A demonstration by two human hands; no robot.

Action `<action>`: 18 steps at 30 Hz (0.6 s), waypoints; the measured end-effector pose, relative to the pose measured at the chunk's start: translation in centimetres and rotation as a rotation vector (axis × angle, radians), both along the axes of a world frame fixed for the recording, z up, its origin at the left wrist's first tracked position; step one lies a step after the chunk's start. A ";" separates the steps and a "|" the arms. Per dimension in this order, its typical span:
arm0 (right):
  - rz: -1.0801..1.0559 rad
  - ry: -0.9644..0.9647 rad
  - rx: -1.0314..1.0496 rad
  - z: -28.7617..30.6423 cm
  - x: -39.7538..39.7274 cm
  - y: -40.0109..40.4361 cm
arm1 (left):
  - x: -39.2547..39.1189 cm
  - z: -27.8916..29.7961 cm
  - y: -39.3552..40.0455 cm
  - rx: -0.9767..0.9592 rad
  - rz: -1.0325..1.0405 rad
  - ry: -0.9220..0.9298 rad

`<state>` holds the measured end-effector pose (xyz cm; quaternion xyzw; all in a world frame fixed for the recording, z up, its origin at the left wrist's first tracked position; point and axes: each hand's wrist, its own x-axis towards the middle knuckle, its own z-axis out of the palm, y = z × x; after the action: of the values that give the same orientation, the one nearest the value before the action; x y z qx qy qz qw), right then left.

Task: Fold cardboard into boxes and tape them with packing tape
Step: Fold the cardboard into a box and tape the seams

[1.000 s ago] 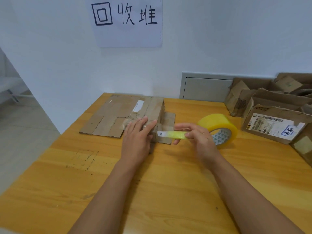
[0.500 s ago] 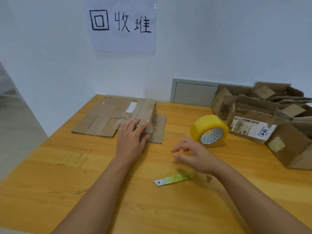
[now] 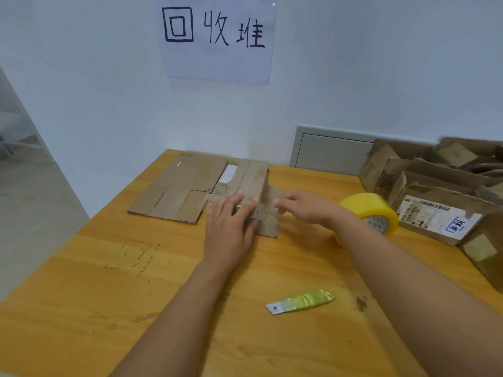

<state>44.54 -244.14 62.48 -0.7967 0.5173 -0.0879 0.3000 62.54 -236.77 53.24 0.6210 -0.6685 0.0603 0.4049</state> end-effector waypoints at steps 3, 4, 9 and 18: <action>0.123 -0.079 0.049 -1.3 -0.5 -0.1 | -0.1 0.0 0.0 -0.020 -0.004 0.004; 0.126 -0.122 0.034 -1.7 -0.8 -0.1 | -0.1 -0.1 0.0 -0.028 0.000 0.003; 0.151 -0.075 0.019 -2.3 -3.4 -0.5 | 0.0 -0.2 0.0 -0.029 0.002 -0.001; 0.377 0.166 0.156 -3.7 -3.1 2.6 | -0.2 0.0 0.1 -0.011 0.008 -0.004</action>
<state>41.39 -241.59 58.82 -0.8581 0.3874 0.0761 0.3283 62.35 -236.63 53.21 0.6214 -0.6662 0.0669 0.4069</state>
